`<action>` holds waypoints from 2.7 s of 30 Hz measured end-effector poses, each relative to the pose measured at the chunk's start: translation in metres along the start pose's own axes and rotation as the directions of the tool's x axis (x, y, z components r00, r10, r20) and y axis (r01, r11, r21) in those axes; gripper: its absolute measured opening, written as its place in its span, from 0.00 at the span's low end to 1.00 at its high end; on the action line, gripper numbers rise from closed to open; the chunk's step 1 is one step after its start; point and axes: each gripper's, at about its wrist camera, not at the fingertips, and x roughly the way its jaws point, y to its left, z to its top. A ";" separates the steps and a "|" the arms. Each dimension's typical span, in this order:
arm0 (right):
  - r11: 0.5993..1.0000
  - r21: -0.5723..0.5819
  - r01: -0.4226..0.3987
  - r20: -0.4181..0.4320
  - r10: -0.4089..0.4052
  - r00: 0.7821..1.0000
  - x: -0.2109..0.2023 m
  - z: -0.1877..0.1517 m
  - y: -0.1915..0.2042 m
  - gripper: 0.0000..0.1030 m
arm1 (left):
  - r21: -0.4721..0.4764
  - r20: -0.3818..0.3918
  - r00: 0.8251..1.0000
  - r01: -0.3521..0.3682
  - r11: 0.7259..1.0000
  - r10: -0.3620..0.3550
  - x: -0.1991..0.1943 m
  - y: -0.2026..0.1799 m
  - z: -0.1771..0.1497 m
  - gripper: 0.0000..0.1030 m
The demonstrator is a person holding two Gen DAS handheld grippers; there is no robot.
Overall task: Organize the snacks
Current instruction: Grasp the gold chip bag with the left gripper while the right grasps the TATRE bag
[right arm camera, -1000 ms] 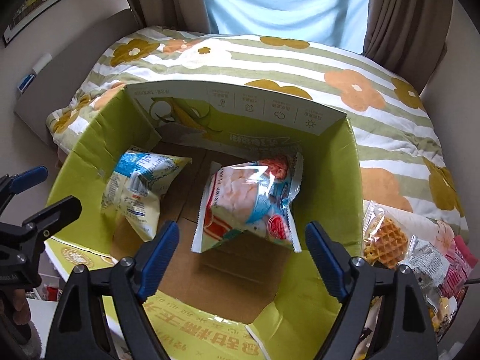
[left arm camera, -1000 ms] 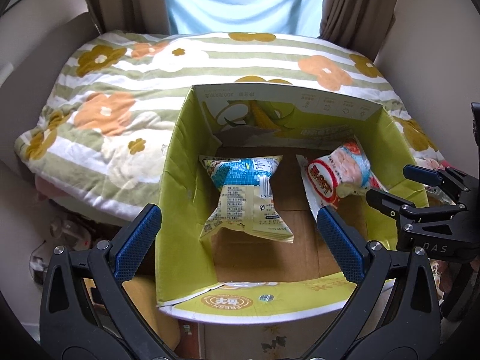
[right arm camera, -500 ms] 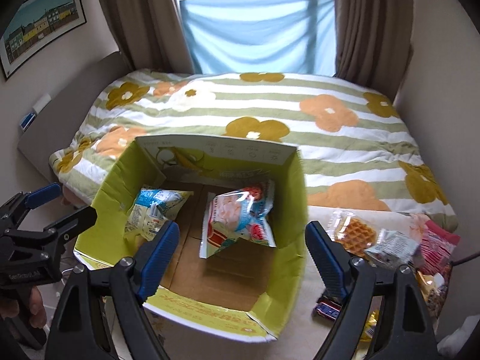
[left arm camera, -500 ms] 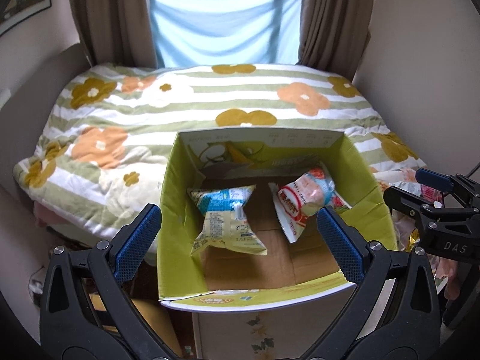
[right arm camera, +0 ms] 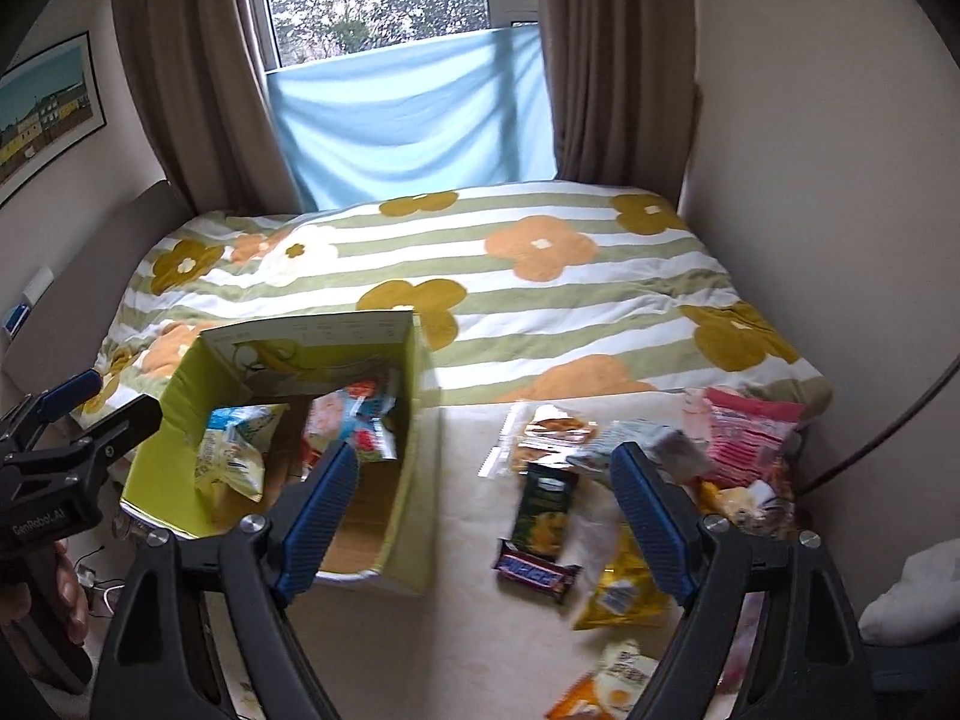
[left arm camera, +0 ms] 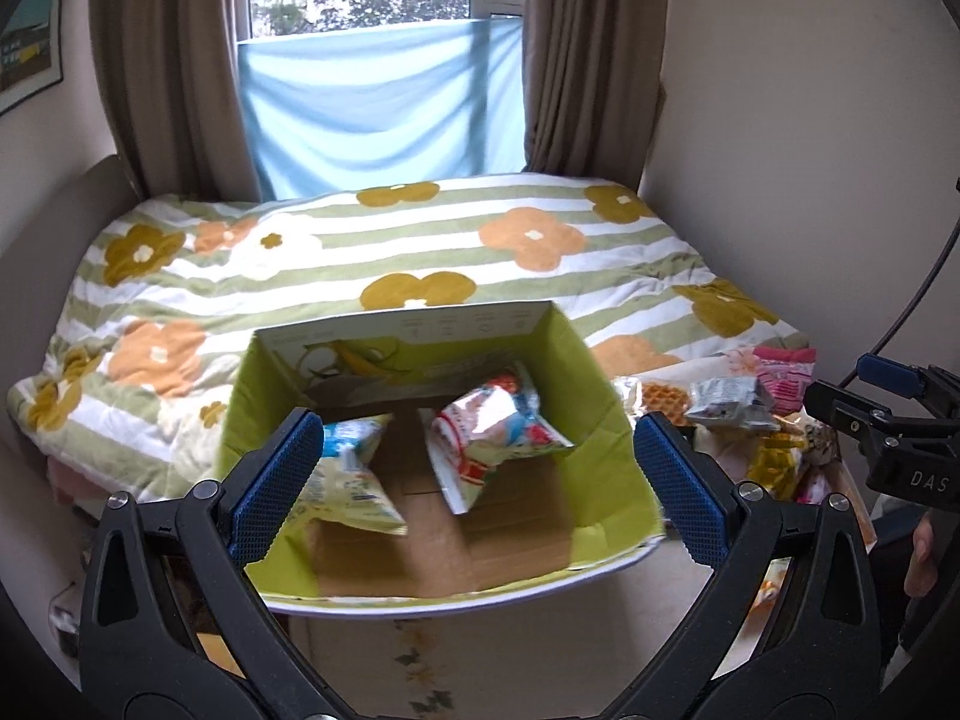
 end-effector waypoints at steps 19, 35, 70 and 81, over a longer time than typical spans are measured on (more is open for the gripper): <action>0.997 -0.073 -0.014 -0.105 0.006 0.994 0.015 -0.069 -0.196 0.81 | -0.053 -0.182 0.971 0.147 0.988 -0.154 0.068 -0.218 -0.069 1.00; 0.990 -0.137 -0.036 -0.105 0.021 0.994 0.095 -0.108 -0.238 0.81 | 0.069 -0.331 0.937 0.143 0.987 -0.112 0.169 -0.274 -0.118 1.00; 0.966 -0.245 -0.086 -0.186 0.040 0.982 0.153 -0.100 -0.212 0.94 | 0.150 -0.383 0.913 0.210 0.966 -0.139 0.222 -0.287 -0.126 0.53; 0.970 -0.225 -0.094 -0.179 0.053 0.982 0.145 -0.103 -0.215 0.81 | 0.138 -0.380 0.915 0.199 0.970 -0.134 0.212 -0.279 -0.126 0.49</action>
